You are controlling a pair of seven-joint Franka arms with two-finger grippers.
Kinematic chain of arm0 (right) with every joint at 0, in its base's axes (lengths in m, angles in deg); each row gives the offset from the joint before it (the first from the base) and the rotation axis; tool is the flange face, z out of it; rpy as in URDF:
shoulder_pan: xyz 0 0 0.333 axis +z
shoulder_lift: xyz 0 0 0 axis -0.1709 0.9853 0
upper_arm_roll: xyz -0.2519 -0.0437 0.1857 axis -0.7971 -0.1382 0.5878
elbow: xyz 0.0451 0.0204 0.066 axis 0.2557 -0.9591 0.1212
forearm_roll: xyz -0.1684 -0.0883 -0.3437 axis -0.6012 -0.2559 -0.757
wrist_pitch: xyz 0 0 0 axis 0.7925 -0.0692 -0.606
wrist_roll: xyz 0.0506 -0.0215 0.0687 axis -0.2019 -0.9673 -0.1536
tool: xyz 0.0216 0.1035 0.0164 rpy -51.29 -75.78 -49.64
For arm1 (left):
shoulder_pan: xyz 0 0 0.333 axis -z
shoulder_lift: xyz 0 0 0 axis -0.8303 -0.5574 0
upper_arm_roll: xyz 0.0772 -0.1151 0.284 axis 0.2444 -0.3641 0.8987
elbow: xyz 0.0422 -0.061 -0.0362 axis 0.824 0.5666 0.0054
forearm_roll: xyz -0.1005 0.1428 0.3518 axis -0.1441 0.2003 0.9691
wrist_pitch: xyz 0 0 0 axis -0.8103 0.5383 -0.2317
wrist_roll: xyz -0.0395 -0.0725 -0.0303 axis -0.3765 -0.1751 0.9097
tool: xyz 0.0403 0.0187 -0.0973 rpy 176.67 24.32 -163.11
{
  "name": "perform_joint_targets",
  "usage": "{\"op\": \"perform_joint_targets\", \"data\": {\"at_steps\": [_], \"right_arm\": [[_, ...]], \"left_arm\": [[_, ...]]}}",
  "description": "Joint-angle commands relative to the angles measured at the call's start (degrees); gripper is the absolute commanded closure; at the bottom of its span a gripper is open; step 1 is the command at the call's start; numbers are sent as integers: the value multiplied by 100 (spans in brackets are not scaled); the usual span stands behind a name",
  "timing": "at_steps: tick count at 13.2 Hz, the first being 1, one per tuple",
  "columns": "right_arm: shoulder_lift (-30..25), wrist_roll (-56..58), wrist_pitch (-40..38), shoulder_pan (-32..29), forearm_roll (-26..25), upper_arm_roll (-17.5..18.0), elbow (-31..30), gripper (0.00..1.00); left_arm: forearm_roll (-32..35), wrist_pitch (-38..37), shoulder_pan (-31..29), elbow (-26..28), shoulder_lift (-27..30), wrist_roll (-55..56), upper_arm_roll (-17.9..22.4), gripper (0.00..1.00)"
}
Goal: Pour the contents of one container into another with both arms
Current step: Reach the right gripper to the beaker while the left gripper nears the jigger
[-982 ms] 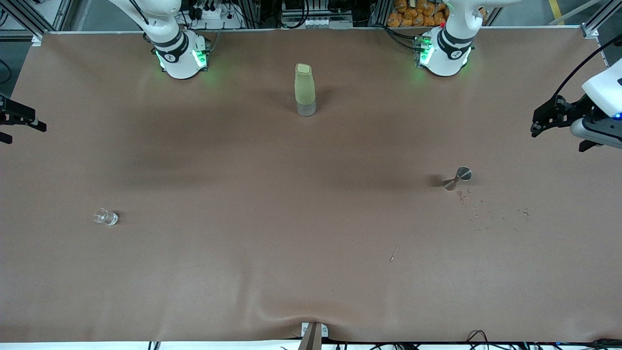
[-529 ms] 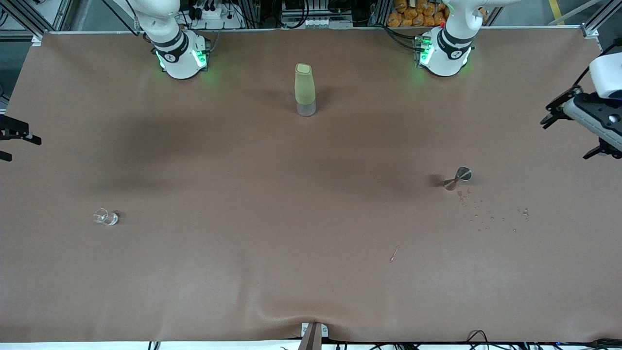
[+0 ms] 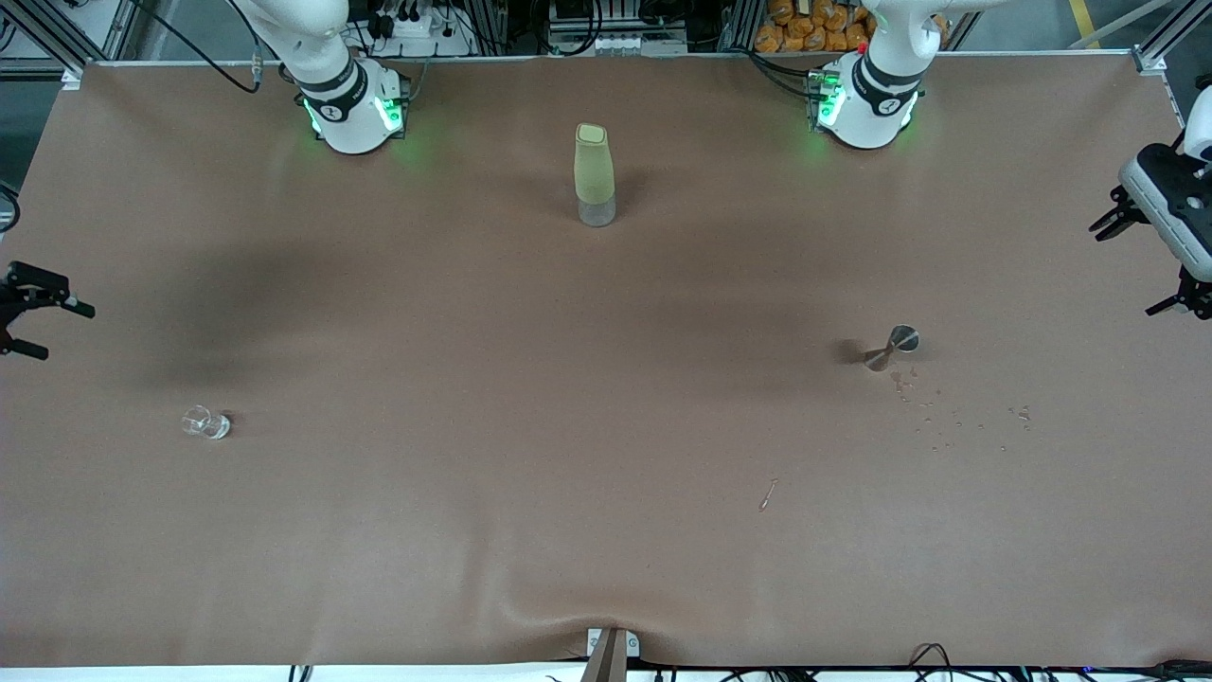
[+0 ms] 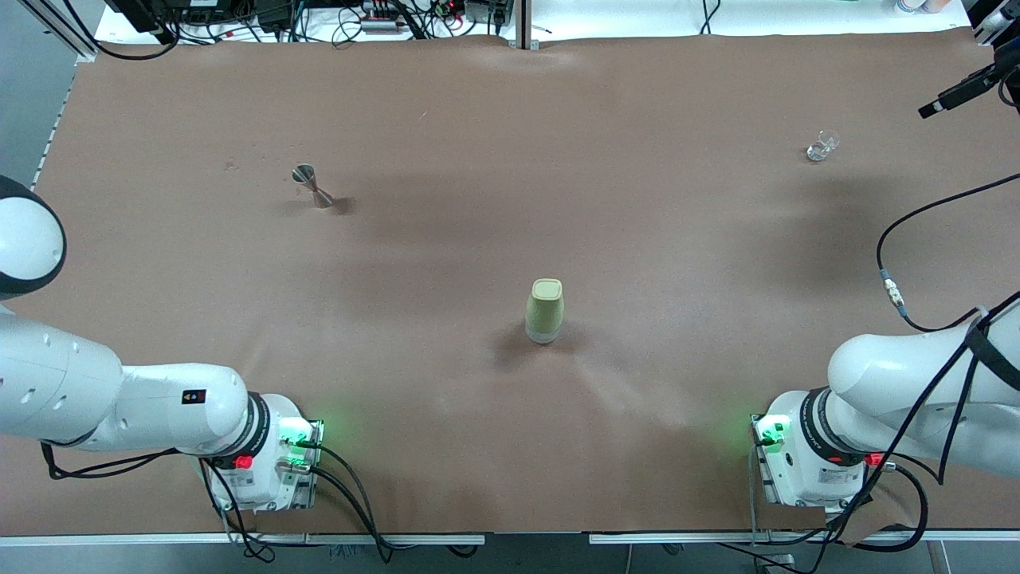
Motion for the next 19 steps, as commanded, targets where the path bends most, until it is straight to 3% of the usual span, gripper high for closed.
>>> {"op": "perform_joint_targets", "data": {"at_steps": [1, 10, 16, 19], "right_arm": [[400, 1185, 307, -239, 616, 84, 85, 0], [1368, 5229, 757, -591, 2849, 84, 102, 0], [2141, 6436, 247, -951, 4307, 93, 94, 0], [2334, 6525, 238, -943, 4607, 93, 94, 0]], "left_arm": [[-410, -80, -423, -14, -133, -579, -31, 0], [-2335, -62, -1627, 794, -678, -1818, -31, 0], [-3495, -62, -1997, 1242, -1389, -3056, -31, 0], [-4031, -62, -2111, 1339, -1925, -3952, -31, 0]]}}
